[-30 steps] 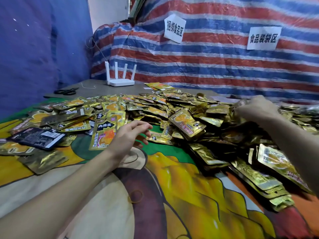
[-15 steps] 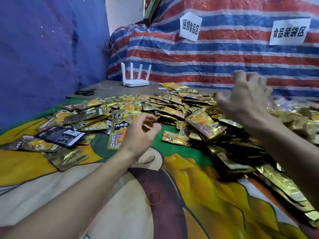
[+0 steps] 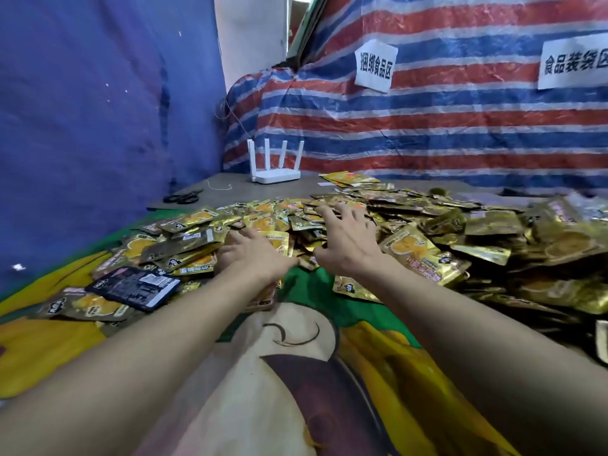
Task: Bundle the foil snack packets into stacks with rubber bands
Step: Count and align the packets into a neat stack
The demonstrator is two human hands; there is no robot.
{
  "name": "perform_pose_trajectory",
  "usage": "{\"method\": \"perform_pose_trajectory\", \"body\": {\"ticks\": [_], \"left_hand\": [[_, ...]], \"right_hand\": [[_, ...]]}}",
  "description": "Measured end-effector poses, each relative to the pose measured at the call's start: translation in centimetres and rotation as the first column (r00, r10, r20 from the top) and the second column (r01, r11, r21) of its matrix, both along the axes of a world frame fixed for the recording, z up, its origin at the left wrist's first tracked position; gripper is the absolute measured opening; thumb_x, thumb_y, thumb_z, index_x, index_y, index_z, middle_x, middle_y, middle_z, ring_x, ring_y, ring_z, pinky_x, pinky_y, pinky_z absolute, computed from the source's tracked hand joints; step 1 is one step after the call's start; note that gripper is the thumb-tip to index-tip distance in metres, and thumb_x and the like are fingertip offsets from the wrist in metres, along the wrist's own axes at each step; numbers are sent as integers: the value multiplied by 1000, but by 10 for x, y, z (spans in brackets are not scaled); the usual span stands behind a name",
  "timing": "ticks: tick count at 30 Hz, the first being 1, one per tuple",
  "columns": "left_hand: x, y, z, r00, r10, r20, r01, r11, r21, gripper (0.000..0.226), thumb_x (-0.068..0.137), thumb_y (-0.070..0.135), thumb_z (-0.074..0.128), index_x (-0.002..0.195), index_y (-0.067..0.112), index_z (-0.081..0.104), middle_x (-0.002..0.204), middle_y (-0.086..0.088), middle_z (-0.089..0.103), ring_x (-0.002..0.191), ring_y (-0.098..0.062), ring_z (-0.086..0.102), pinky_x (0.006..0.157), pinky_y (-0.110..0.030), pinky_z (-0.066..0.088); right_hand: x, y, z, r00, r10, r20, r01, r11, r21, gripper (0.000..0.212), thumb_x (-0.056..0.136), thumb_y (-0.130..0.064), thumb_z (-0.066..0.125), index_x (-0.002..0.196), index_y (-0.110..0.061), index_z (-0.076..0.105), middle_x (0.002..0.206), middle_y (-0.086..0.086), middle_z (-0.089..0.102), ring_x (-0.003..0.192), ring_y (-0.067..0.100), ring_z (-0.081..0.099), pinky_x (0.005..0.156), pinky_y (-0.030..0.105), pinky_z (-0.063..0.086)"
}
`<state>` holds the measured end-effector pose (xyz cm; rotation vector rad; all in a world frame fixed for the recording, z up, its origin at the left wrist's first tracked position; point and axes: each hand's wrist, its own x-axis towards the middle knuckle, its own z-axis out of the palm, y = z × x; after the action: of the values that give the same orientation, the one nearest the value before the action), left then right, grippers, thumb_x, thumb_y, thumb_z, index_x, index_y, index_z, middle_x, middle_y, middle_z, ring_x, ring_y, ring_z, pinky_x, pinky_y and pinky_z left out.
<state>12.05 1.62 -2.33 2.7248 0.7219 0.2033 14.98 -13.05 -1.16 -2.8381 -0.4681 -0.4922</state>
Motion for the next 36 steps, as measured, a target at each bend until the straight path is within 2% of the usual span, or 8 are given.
{"method": "perform_pose_trajectory", "body": {"ticks": [6,10,18,24,27,30,33,36], "left_hand": [[31,-2,0,988,38,-152,-15,989,148,120,80,78,57,157,2,5,157,-28,22,135,-49,38,99,-56,47],[42,2,1,987,-64,-147,98,965,242,72,88,63,56,138,10,53,137,-14,55,122,-36,55,97,-50,51],[30,4,5,981,-182,-74,194,954,228,16,90,25,57,104,17,54,124,-12,62,113,-32,59,82,-37,43],[10,6,16,976,-185,112,182,982,43,35,94,19,53,128,14,57,134,-15,56,121,-36,55,83,-38,42],[-4,5,19,947,-201,250,221,974,-55,42,96,15,49,138,14,46,133,-17,57,116,-38,55,88,-41,45],[-13,1,17,876,-193,441,302,934,-192,42,97,9,42,137,20,41,116,-12,59,96,-32,59,77,-41,52],[-20,-6,16,735,-110,669,429,839,-334,22,97,5,47,111,21,52,83,-4,55,66,-21,55,52,-32,45],[-27,-13,17,658,102,746,472,716,-514,22,89,-5,56,94,16,57,83,-8,63,70,-25,59,62,-36,51]], "right_hand": [[50,13,-9,995,-29,-97,36,997,64,81,83,-24,59,156,-29,25,164,10,19,146,38,20,115,57,23],[72,22,-19,993,-24,-119,29,999,43,66,90,-31,54,153,-36,33,156,7,36,143,36,26,113,58,24],[61,31,-25,975,-79,209,63,995,81,33,90,-14,59,120,-24,70,122,4,65,123,30,47,101,48,34],[39,14,-16,944,-63,324,-7,978,211,27,94,-15,55,115,-19,72,113,5,64,111,28,50,93,40,35],[25,4,-5,947,-59,316,-79,909,409,19,95,-14,55,105,-11,70,102,8,62,101,28,55,90,42,44],[9,-4,4,954,-34,297,-162,777,608,12,95,-14,59,97,-6,68,95,7,60,89,21,54,78,37,49],[-7,-10,8,952,5,305,-237,643,729,11,95,-17,63,92,-9,71,90,5,64,80,11,57,68,25,47],[-24,-15,6,937,0,351,-302,508,807,17,93,-13,65,76,-17,64,74,-6,59,67,-5,55,57,9,38]]}}
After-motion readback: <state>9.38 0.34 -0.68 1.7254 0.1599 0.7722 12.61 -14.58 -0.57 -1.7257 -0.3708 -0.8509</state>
